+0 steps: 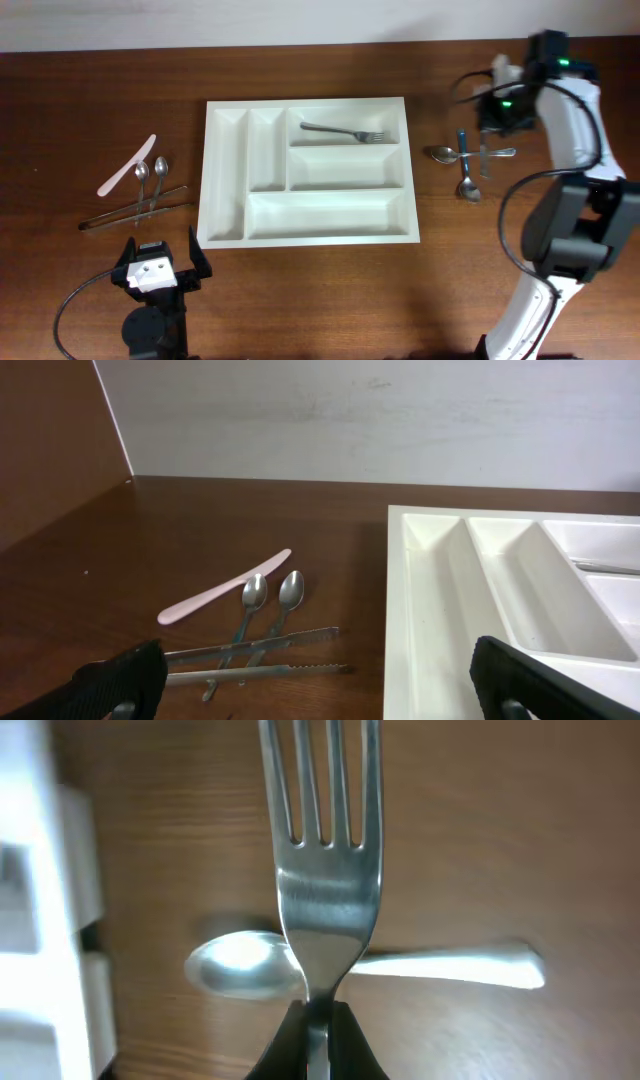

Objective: Pack container
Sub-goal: 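Move the fork over the tray and release it in the top compartment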

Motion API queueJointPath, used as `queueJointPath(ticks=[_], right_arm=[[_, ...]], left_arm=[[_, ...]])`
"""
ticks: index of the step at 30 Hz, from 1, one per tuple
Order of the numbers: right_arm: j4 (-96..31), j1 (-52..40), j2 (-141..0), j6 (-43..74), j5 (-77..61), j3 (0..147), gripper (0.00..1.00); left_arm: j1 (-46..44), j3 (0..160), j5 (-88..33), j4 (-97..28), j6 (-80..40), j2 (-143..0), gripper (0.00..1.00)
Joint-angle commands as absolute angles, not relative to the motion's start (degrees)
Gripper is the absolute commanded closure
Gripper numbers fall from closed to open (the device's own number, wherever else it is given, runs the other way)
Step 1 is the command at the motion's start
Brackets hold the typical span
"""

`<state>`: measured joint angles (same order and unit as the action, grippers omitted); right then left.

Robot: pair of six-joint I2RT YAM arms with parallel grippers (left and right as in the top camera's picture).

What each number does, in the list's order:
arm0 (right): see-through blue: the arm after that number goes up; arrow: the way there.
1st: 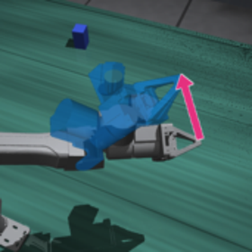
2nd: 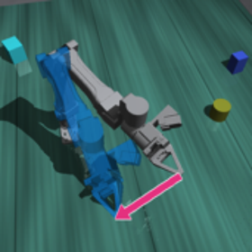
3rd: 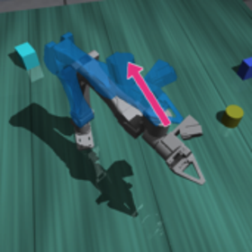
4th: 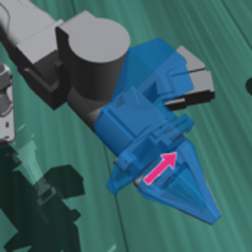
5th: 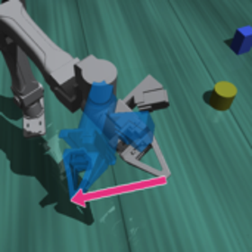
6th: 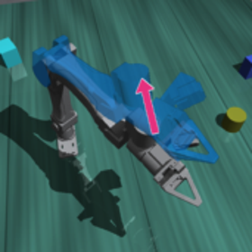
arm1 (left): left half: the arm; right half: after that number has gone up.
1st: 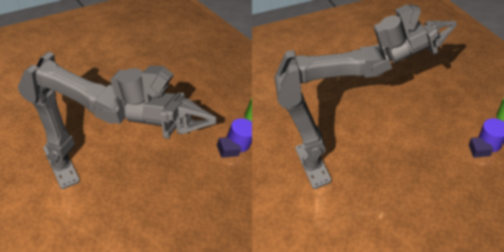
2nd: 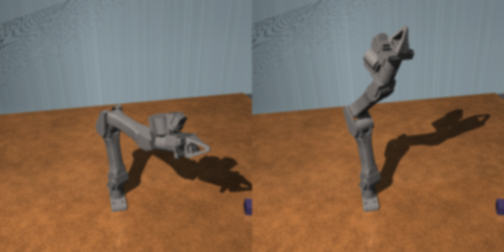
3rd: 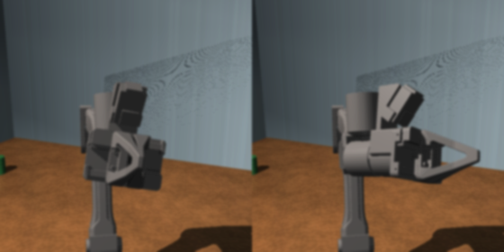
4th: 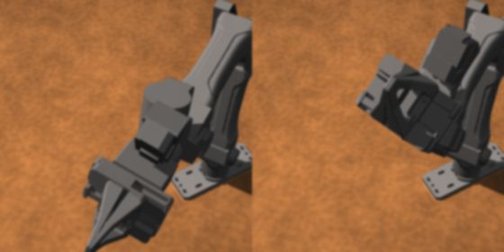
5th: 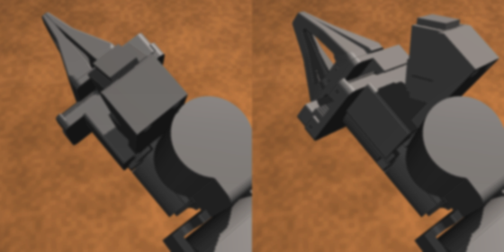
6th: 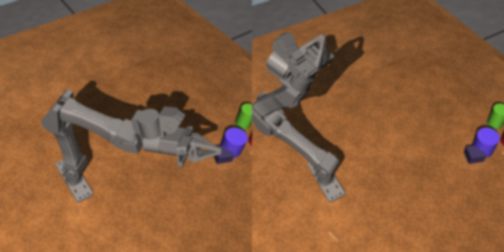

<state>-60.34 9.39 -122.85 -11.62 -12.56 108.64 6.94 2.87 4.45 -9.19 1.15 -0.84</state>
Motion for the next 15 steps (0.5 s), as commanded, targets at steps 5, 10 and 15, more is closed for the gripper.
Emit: queueJointPath(ticks=[5,10,15], right_arm=[[-53.21,-1.28,-122.50,-22.74,-10.90,109.95,0.96],[-48.95,-7.20,-122.52,-34.22,-9.41,109.95,0.96],[-45.93,-12.01,-122.52,-49.87,-9.41,109.95,0.96]], left_arm=[[7.31,2.59,3.81,-9.06,2.24,-0.67,0.01],[7.31,2.59,3.81,-9.06,2.24,-0.67,0.01],[7.31,2.59,3.81,-9.06,2.24,-0.67,0.01]])
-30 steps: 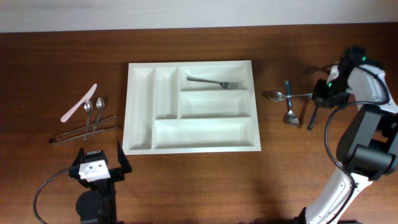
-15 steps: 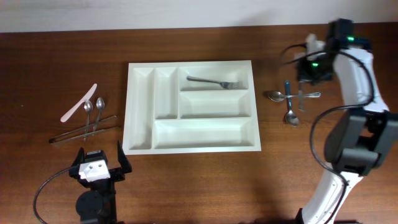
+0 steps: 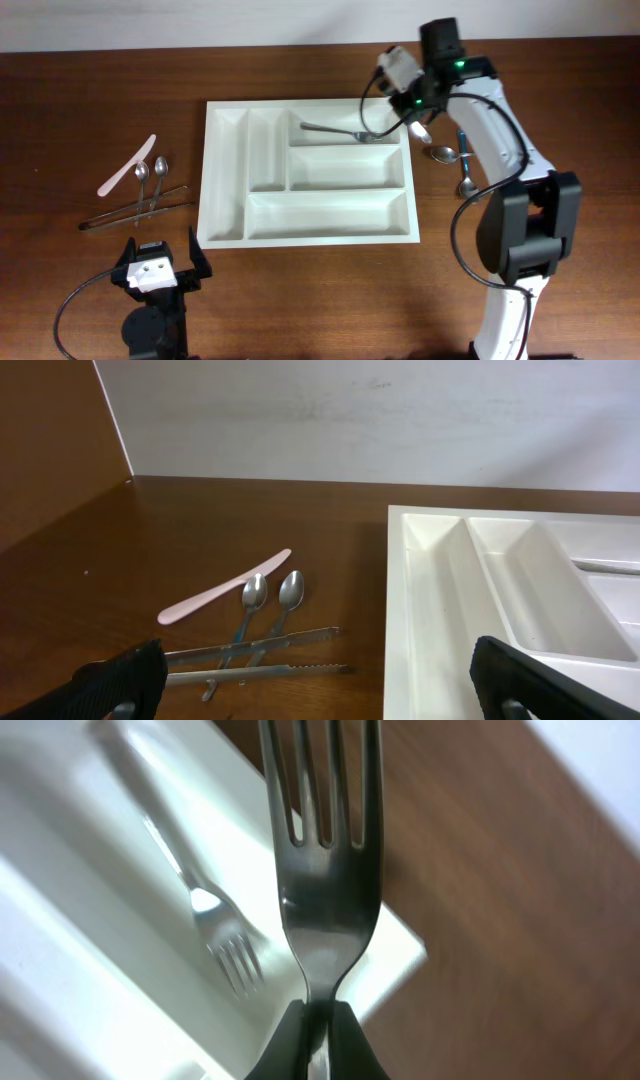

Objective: Pack container
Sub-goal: 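Move the fork over the tray and release it in the top compartment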

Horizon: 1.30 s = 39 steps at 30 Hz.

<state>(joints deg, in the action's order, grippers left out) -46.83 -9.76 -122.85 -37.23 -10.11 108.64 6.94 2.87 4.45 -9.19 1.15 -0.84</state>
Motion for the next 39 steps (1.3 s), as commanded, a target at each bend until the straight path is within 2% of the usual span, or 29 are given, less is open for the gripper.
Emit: queueJointPath(ticks=[1,8,22,23,24,26,30,36,39], right_arm=[[-45.25,-12.91,-122.56,-52.51,-9.43,109.95,0.96],[-40.75,-18.09,-123.61,-63.53,-9.58,109.93,0.96],[-39.05,-20.99,-130.80,-63.86,-10.52,109.93,0.96],[-38.63,-20.99,-130.89,-63.81,-10.52,109.93,0.85],[-38.04,-20.99,-130.89,-63.75,-10.52,109.93,0.64],[-36.49,-20.97,-130.89,-62.24,-10.28,109.93,0.49],[-31.31,-20.88,-130.82,-53.43,-10.24,110.00,0.37],[-28.21,-19.79,-129.25,-26.33,-10.24,116.73,0.14],[-32.14,-18.15,-128.53,-17.23,-10.26,121.82,0.12]], left_arm=[[7.31,2.59,3.81,-9.06,2.24,-0.67,0.01],[7.31,2.59,3.81,-9.06,2.24,-0.67,0.01],[7.31,2.59,3.81,-9.06,2.24,-0.67,0.01],[7.31,2.59,3.81,-9.06,2.24,-0.67,0.01],[7.31,2.59,3.81,-9.06,2.24,-0.67,0.01],[7.31,2.59,3.81,-9.06,2.24,-0.67,0.01],[7.31,2.59,3.79,-9.06,2.24,-0.67,0.01],[7.31,2.59,3.81,-9.06,2.24,-0.67,0.01],[7.31,2.59,3.81,-9.06,2.24,-0.67,0.01]])
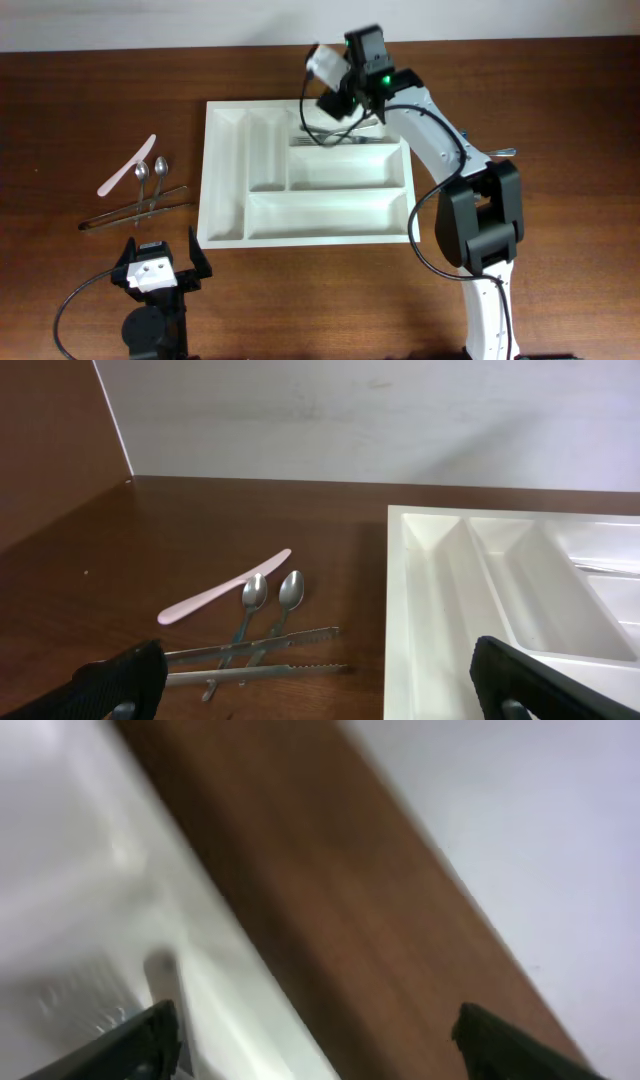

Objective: Pack container
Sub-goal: 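Move the fork over the tray and release it in the top compartment, then move the right gripper back over the two crossed spoons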

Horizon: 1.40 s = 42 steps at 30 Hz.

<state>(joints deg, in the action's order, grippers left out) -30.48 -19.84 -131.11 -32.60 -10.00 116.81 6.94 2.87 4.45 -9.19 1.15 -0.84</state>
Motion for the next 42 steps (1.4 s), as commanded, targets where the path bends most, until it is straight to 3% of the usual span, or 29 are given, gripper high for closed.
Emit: queueJointPath(ticks=[1,6,13,17,26,34,42], right_arm=[[-34.09,-17.34,-128.44,-14.98,-10.28,123.37,0.12],[-47.97,-12.12,-128.29,-7.62,-10.48,129.19,0.01],[-63.57,-5.13,-128.31,-1.19,-19.73,130.30,0.01],[-68.60,-1.41,-128.31,0.84,-16.10,130.30,0.16],[-77.84,4.19,-128.42,24.93,3.25,129.12,0.20],[-79.42,4.16,-128.53,36.32,9.47,121.30,0.21],[-72.25,4.16,-128.64,44.10,9.43,111.70,0.30]], left_arm=[[7.31,2.59,3.81,-9.06,2.24,-0.67,0.01],[7.31,2.59,3.81,-9.06,2.24,-0.67,0.01],[7.31,2.59,3.79,-9.06,2.24,-0.67,0.01],[7.31,2.59,3.81,-9.06,2.24,-0.67,0.01],[7.31,2.59,3.81,-9.06,2.24,-0.67,0.01],[7.31,2.59,3.81,-9.06,2.24,-0.67,0.01],[7.31,2.59,3.81,-9.06,2.24,-0.67,0.01]])
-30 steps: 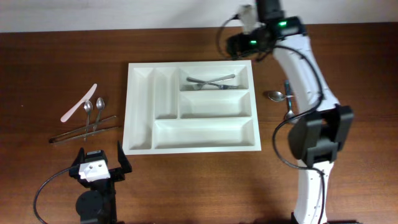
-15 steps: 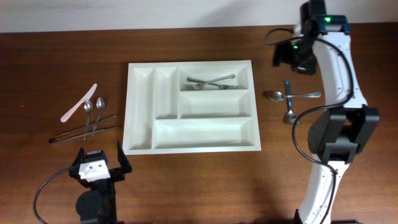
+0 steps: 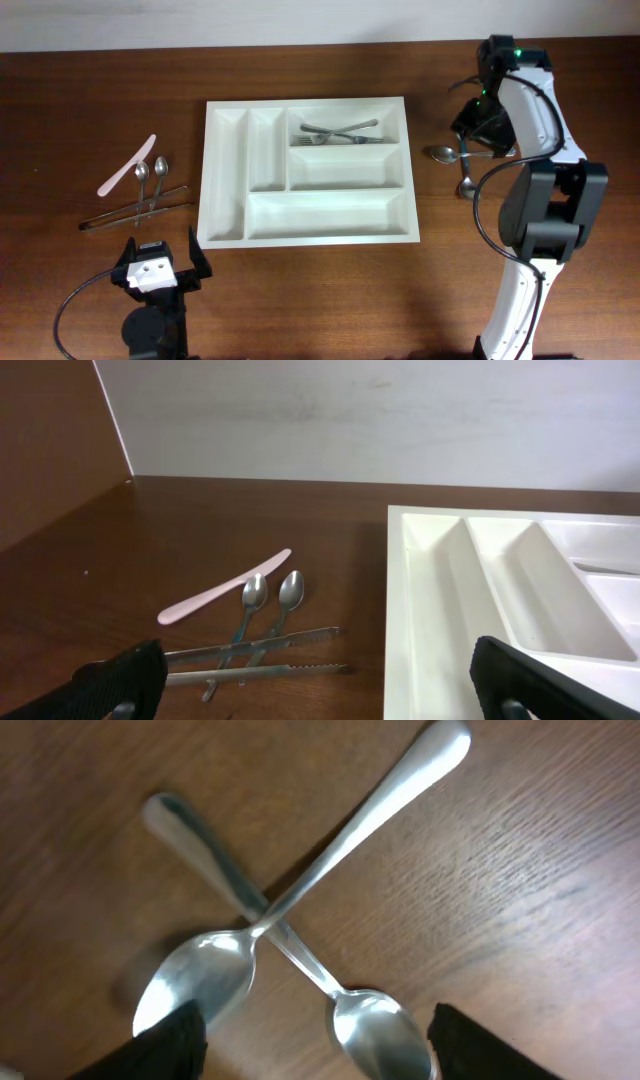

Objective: Pack container
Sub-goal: 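Move the right gripper back over the two crossed spoons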

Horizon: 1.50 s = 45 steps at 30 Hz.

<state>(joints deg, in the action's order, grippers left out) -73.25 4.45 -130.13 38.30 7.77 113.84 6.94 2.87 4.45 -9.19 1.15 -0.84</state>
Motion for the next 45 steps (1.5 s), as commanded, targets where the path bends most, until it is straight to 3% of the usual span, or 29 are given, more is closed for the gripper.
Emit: queueJointPath(ticks=[1,14,22,39,45], right_arm=[[-71.16,4.16,-128.64,45.45,9.06,110.69,0.30],[-60.58,4.16,-128.75,65.95,3.22,108.62,0.31],[-60.97,4.25,-128.75,69.36,2.92,105.65,0.31],[-58.00,4.56,-128.75,68.79,3.25,100.51,0.40],[-54.96,5.67,-128.73,56.93,3.27,100.51,0.40]], left_arm=[[7.31,2.59,3.81,-9.06,2.24,-0.67,0.01],[7.31,2.59,3.81,-9.06,2.24,-0.67,0.01],[7.31,2.59,3.81,-9.06,2.24,-0.67,0.01],[7.31,2.59,3.81,-9.06,2.24,-0.67,0.01],[7.31,2.59,3.79,-9.06,2.24,-0.67,0.01]])
